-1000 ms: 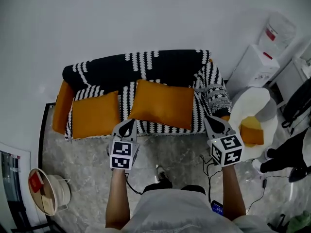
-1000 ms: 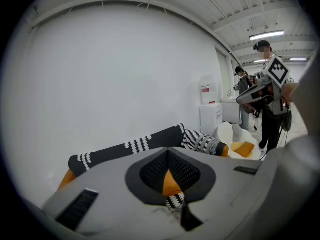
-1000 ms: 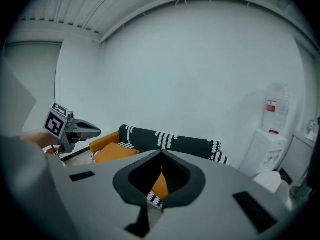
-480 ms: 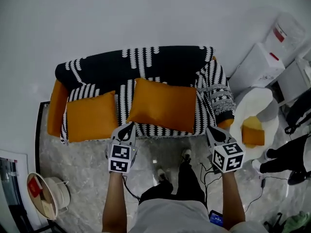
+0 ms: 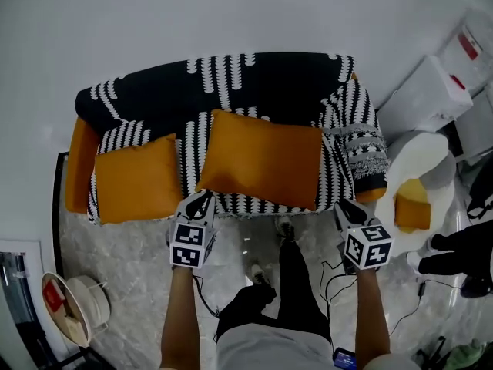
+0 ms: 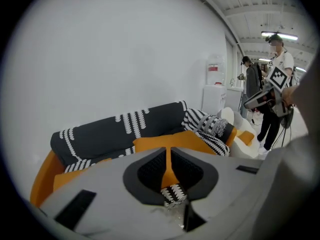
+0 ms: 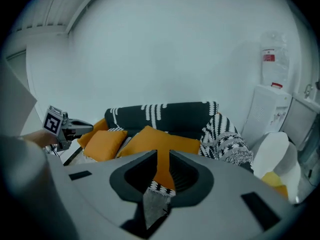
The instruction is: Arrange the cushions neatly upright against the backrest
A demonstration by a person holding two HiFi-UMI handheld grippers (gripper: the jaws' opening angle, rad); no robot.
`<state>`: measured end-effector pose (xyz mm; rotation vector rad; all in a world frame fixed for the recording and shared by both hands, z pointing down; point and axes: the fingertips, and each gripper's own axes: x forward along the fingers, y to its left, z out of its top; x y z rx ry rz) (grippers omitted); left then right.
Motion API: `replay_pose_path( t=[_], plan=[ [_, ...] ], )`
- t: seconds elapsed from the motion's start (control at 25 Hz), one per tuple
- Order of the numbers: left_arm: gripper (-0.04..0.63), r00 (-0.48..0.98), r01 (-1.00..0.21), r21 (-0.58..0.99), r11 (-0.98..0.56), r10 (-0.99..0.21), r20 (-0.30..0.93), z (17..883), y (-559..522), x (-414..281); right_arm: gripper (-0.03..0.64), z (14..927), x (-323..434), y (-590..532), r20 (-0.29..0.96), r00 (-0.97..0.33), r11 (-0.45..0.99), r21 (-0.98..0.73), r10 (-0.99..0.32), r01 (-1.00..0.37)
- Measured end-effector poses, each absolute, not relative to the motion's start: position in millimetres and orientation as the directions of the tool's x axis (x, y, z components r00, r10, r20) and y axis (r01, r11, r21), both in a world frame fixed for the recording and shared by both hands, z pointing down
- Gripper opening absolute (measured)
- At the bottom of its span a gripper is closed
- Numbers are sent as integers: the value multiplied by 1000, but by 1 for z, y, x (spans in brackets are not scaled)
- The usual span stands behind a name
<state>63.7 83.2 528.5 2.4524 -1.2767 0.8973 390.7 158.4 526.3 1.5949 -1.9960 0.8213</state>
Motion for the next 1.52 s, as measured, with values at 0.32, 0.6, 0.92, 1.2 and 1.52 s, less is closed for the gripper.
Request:
replay_pose_path(
  t=[0.32, 0.6, 0.92, 1.2, 1.52],
  plan=[
    [83, 363, -841, -47, -539, -625, 691, 630, 60, 37, 85, 631, 405, 153, 753, -212, 119, -177, -623, -977],
    [117, 289, -876, -52, -479, -608, 739, 706, 45, 7, 92, 727, 412, 150, 795, -238, 53, -252, -558, -966],
    [147, 226, -900, -61, -431, -583, 781, 784, 24, -11, 92, 814, 415, 143, 851, -244, 58, -246, -465, -968],
    [176, 83, -937, -142, -318, -600, 796, 828, 6, -52, 92, 871, 410, 142, 877, -263, 56, -263, -402, -963],
    [98, 84, -945, -131, -300, -609, 789, 839, -9, -47, 83, 894, 402, 132, 883, -292, 76, -285, -367, -956]
  ],
)
